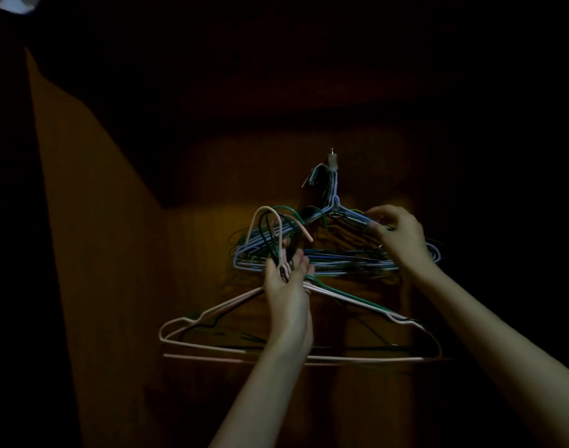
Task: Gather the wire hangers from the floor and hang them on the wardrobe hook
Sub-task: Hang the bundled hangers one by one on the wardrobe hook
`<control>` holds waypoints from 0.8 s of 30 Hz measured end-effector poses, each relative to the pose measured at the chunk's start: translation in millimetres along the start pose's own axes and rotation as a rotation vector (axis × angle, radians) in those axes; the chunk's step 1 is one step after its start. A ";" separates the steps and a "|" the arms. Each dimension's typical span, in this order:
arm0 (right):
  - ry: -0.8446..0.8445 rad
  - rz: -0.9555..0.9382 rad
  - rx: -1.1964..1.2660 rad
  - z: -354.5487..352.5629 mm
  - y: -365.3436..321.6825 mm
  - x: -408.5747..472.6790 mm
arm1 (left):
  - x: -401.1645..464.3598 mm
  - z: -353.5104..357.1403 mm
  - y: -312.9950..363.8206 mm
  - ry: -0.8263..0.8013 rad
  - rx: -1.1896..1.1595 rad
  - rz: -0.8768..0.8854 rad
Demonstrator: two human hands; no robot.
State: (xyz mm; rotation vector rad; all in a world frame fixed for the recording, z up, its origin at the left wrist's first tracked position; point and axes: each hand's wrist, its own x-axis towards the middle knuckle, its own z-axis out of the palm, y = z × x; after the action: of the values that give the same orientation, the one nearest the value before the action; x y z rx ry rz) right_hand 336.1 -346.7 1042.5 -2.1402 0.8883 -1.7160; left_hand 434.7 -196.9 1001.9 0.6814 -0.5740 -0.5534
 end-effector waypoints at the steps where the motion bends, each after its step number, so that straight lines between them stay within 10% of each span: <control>1: -0.021 -0.008 0.073 -4.0 -6.6 -9.9 | -2.7 -0.1 -1.7 0.002 -0.002 -0.001; 10: -0.545 0.046 0.304 -6.4 -40.0 -80.3 | -17.7 0.0 -11.4 -0.055 0.039 -0.026; 24: -0.444 -0.001 0.368 -1.1 -42.5 -93.0 | -31.3 -2.0 -3.7 -0.096 0.091 -0.049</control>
State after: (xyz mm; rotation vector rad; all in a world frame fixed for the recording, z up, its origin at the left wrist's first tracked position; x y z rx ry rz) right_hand 336.9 -257.4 992.7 -2.1300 0.4126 -1.2078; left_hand 412.8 -178.6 988.6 0.7599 -0.6768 -0.6108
